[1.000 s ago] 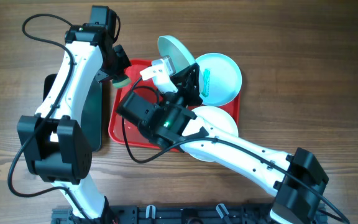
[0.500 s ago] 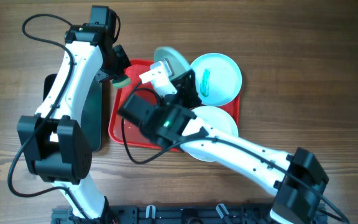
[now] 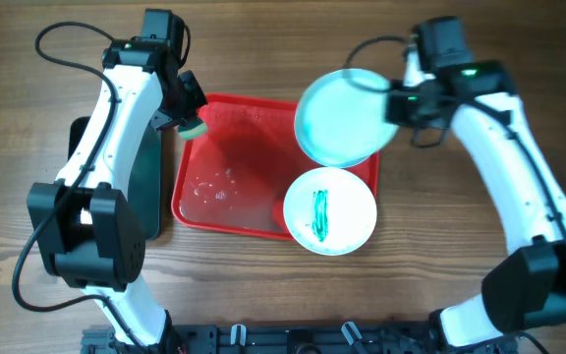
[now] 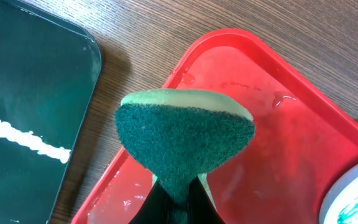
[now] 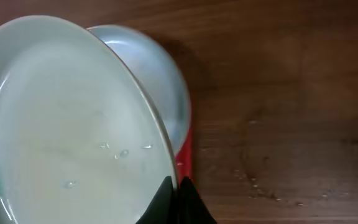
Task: Clean dirty plates on tray and stack at the side
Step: 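Lift the cleaned plate with the right gripper and place it right of the tray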
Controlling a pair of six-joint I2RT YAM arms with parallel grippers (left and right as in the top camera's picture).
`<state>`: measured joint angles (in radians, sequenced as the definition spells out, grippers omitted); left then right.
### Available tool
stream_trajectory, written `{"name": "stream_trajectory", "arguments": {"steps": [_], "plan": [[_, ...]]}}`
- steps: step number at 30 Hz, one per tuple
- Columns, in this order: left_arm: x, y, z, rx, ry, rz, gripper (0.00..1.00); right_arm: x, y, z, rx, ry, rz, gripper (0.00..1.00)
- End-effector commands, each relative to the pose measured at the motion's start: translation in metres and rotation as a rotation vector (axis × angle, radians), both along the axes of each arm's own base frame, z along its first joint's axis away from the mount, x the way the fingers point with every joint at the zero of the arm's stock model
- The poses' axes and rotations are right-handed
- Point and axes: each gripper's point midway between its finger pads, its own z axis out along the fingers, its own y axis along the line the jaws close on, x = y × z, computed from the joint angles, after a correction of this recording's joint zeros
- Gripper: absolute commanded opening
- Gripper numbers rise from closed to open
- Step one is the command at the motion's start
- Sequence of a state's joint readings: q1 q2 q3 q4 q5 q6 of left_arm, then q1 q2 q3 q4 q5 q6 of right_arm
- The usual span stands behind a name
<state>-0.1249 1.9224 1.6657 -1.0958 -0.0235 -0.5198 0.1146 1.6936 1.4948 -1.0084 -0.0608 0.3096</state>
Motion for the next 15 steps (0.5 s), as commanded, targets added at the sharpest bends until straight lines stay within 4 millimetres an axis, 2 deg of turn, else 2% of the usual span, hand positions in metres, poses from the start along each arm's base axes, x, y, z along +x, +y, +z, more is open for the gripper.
{"name": "stream_trajectory", "arguments": {"steps": [1, 5, 8, 11, 15], "plan": [[0.005, 0.0, 0.018, -0.014, -0.051, -0.012, 0.04, -0.012, -0.065, -0.02, 0.061, 0.057, -0.209, 0.04], [0.005, 0.0, 0.018, -0.014, -0.051, -0.012, 0.04, -0.037, -0.131, -0.051, 0.074, 0.113, -0.407, 0.04], [0.005, 0.0, 0.018, -0.014, -0.05, -0.012, 0.04, -0.056, -0.157, -0.073, 0.087, 0.147, -0.511, 0.04], [0.005, 0.0, 0.018, -0.014, -0.051, -0.012, 0.04, -0.071, -0.167, -0.092, 0.086, 0.172, -0.555, 0.04], [0.005, 0.0, 0.018, -0.014, -0.05, -0.012, 0.04, -0.086, -0.167, -0.117, 0.073, 0.203, -0.596, 0.05]]}}
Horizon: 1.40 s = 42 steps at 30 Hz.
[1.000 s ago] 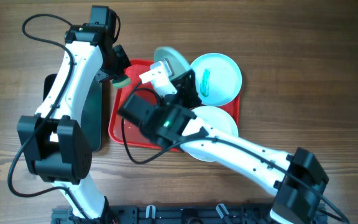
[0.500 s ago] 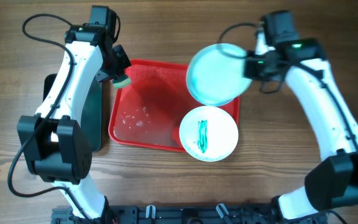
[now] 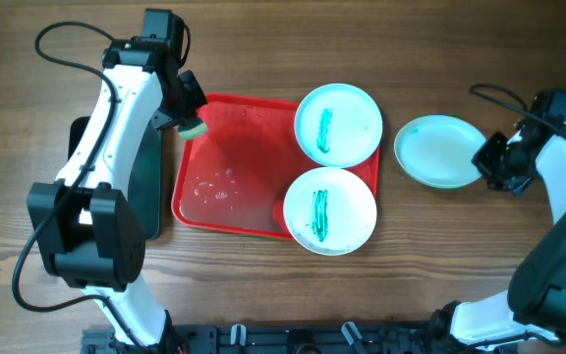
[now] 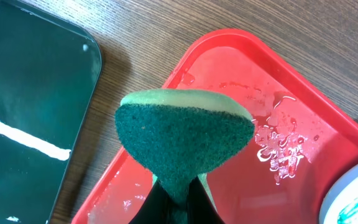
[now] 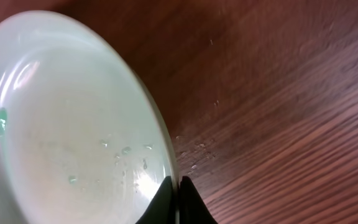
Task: Clean dirty plates on tray and stack at the side
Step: 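Lift the cleaned plate with the right gripper and place it right of the tray, then grasp the lower white plate rim with the right gripper and slide it left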
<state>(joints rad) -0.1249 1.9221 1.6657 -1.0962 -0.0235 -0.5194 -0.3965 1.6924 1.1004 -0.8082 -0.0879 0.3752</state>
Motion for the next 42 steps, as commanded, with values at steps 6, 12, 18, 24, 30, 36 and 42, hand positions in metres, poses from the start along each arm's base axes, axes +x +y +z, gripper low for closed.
{"name": "stream_trajectory", "arguments": {"steps": [6, 12, 18, 24, 30, 36, 42], "plan": [[0.005, 0.0, 0.018, -0.014, -0.05, -0.012, 0.04, 0.003, 0.018, -0.001, 0.08, -0.052, 0.069, 0.29], [0.006, -0.001, 0.018, -0.015, -0.054, -0.012, 0.04, 0.026, 0.121, 0.026, 0.311, -0.209, 0.51, 0.38], [0.006, -0.001, 0.018, -0.015, -0.054, -0.012, 0.04, 0.02, 0.169, 0.007, 0.177, -0.104, 0.605, 0.38], [0.006, -0.001, 0.018, -0.015, -0.054, -0.012, 0.04, 0.024, 0.199, -0.027, 0.115, -0.096, 0.689, 0.31], [0.006, -0.001, 0.018, -0.015, -0.054, -0.012, 0.04, 0.021, 0.19, -0.053, 0.065, -0.021, 0.685, 0.25], [0.006, -0.001, 0.018, -0.015, -0.054, -0.012, 0.04, 0.027, 0.188, -0.054, 0.04, -0.04, 0.687, 0.07], [0.006, -0.001, 0.018, -0.015, -0.054, -0.012, 0.04, 0.047, 0.184, -0.05, -0.023, -0.117, 0.731, 0.04]]}}
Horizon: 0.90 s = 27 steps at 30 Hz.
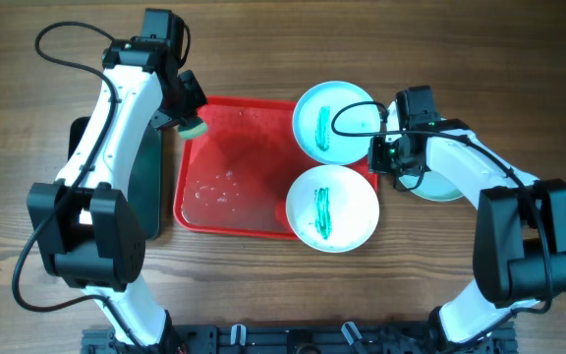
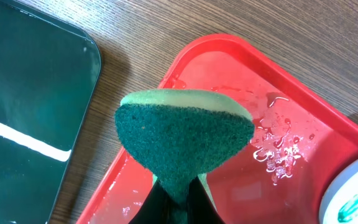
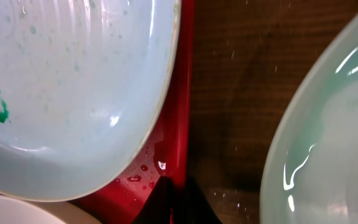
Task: Clean dirty plates on tray and stack at the side
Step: 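Grasp the lower white plate rim with the right gripper and slide it left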
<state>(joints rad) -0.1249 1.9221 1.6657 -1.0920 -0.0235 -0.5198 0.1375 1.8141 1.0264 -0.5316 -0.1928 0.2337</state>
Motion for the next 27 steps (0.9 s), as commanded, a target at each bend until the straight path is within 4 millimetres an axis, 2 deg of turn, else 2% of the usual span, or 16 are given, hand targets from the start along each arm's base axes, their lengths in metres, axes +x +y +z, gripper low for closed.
{"name": "stream_trajectory", "arguments": {"steps": [1, 7, 8, 9, 10, 12, 13, 17, 19, 20, 21, 25, 27], "plan": [[0.005, 0.0, 0.018, -0.014, -0.05, -0.012, 0.04, 0.01, -0.011, -0.006, -0.079, -0.051, 0.033, 0.04], [0.005, -0.001, 0.018, -0.014, -0.05, -0.013, 0.04, 0.027, -0.01, 0.0, -0.097, -0.14, 0.098, 0.04], [0.005, -0.001, 0.018, -0.014, -0.05, -0.013, 0.04, 0.028, -0.008, 0.001, -0.082, -0.141, 0.101, 0.1], [0.005, -0.001, 0.018, -0.014, -0.05, -0.013, 0.04, 0.023, 0.005, 0.012, -0.01, -0.112, 0.121, 0.38], [0.005, -0.001, 0.018, -0.014, -0.05, -0.013, 0.04, 0.017, 0.016, 0.033, 0.064, -0.068, 0.096, 0.43], [0.005, -0.001, 0.018, -0.014, -0.049, -0.013, 0.04, 0.0, 0.018, 0.055, 0.096, 0.019, 0.041, 0.47], [0.005, -0.001, 0.018, -0.014, -0.05, -0.013, 0.04, -0.011, 0.016, 0.056, 0.095, 0.062, 0.028, 0.47], [0.005, -0.001, 0.018, -0.014, -0.05, -0.013, 0.04, -0.058, 0.008, 0.04, 0.064, 0.253, 0.006, 0.45], [0.005, -0.001, 0.018, -0.014, -0.05, -0.013, 0.04, -0.078, 0.007, 0.028, 0.059, 0.314, 0.0, 0.41], [0.005, -0.001, 0.018, -0.014, -0.05, -0.013, 0.04, -0.085, 0.006, 0.021, 0.058, 0.332, -0.001, 0.35], [0.005, -0.001, 0.018, -0.014, -0.05, -0.013, 0.04, -0.09, 0.01, 0.017, 0.083, 0.34, 0.003, 0.29], [0.005, -0.001, 0.018, -0.014, -0.05, -0.013, 0.04, -0.091, 0.023, 0.016, 0.1, 0.331, 0.041, 0.2], [0.005, -0.001, 0.018, -0.014, -0.05, -0.013, 0.04, -0.094, 0.031, 0.016, 0.096, 0.337, 0.052, 0.07]]}}
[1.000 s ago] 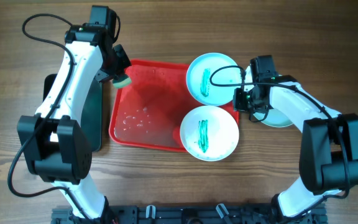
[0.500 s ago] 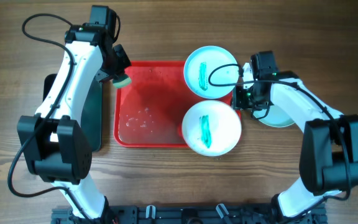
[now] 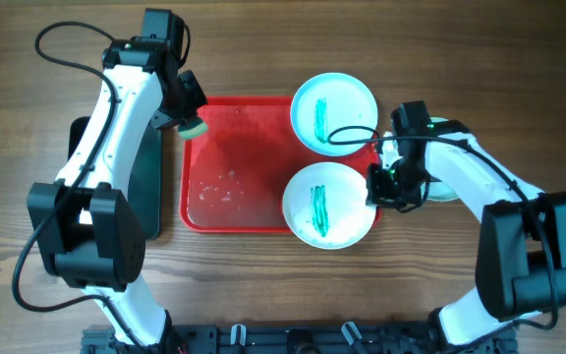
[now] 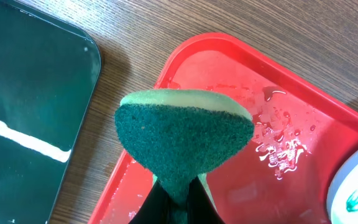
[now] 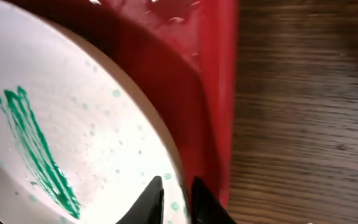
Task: Clean dirty plates on tray and stack at the side
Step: 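Grasp the lower white plate rim with the right gripper and slide it left, then scrub the second plate with the sponge in the left gripper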
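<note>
Two white plates with green smears are on the red tray [image 3: 244, 167]: a far plate [image 3: 334, 111] and a near plate [image 3: 324, 205]. In the right wrist view the near plate [image 5: 73, 124] fills the left side beside the tray wall [image 5: 197, 68]. My right gripper [image 3: 379, 187] [image 5: 176, 183] is open, its jaws straddling that plate's right rim. A clean pale plate [image 3: 446, 189] lies right of the tray, mostly under my right arm. My left gripper [image 3: 187, 118] [image 4: 178, 193] is shut on a green sponge [image 4: 185, 134] over the tray's back left corner.
A dark green board [image 3: 150, 182] [image 4: 30, 93] lies on the wooden table just left of the tray. Water drops [image 4: 278, 146] sit on the tray floor. The right arm's cable loops over the far plate.
My right gripper has moved from the tray's right edge by the far plate to the near plate's right rim, and its jaws now stand apart. The tray shifted slightly right. The left arm is unchanged.
My right gripper first held a clean plate above the tray's back right corner. Then it was setting that plate on the table right of the tray. Later the plate lay there alone and the gripper was back at the tray edge, now at the near dirty plate.
</note>
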Controlling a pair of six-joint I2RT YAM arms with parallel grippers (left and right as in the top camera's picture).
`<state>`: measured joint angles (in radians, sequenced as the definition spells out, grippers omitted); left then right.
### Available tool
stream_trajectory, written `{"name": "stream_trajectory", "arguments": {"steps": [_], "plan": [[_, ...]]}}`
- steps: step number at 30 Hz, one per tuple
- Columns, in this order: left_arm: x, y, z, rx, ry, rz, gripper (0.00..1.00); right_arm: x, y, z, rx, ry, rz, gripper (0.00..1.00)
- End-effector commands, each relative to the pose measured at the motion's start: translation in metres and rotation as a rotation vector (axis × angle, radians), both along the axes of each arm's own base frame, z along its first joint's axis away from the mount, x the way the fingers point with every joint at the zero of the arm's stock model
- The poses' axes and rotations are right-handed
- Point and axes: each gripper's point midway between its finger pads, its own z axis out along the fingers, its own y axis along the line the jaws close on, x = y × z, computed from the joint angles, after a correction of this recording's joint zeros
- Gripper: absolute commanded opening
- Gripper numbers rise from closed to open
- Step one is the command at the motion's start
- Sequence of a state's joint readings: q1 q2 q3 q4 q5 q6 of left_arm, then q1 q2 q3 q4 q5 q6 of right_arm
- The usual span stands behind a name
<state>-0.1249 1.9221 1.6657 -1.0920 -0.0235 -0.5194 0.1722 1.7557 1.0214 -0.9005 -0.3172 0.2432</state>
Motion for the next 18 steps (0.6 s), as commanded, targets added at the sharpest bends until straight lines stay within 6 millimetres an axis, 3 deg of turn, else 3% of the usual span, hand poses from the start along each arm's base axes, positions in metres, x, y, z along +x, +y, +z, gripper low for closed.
{"name": "stream_trajectory", "arguments": {"steps": [1, 4, 7, 10, 12, 14, 18], "plan": [[0.005, -0.001, 0.018, -0.014, -0.05, -0.013, 0.04, -0.007, 0.021, 0.003, 0.022, 0.006, 0.014, 0.04], [0.005, -0.001, 0.018, -0.014, -0.05, -0.013, 0.04, 0.001, 0.071, 0.01, 0.142, -0.03, -0.014, 0.04], [0.005, -0.001, 0.018, -0.014, -0.05, -0.013, 0.04, 0.031, 0.118, 0.018, 0.197, -0.177, -0.076, 0.04], [0.005, -0.001, 0.018, -0.014, -0.049, -0.013, 0.04, 0.058, 0.141, 0.016, 0.171, -0.344, -0.072, 0.04], [0.005, -0.001, 0.018, -0.014, -0.049, -0.013, 0.04, 0.061, 0.145, 0.012, 0.169, -0.341, -0.063, 0.09], [0.005, -0.001, 0.018, -0.017, -0.049, -0.014, 0.04, 0.069, 0.149, 0.018, 0.174, -0.377, -0.016, 0.38], [0.0, -0.01, 0.016, -0.034, -0.032, -0.034, 0.04, 0.071, 0.151, 0.008, 0.164, -0.355, -0.005, 0.39]]}}
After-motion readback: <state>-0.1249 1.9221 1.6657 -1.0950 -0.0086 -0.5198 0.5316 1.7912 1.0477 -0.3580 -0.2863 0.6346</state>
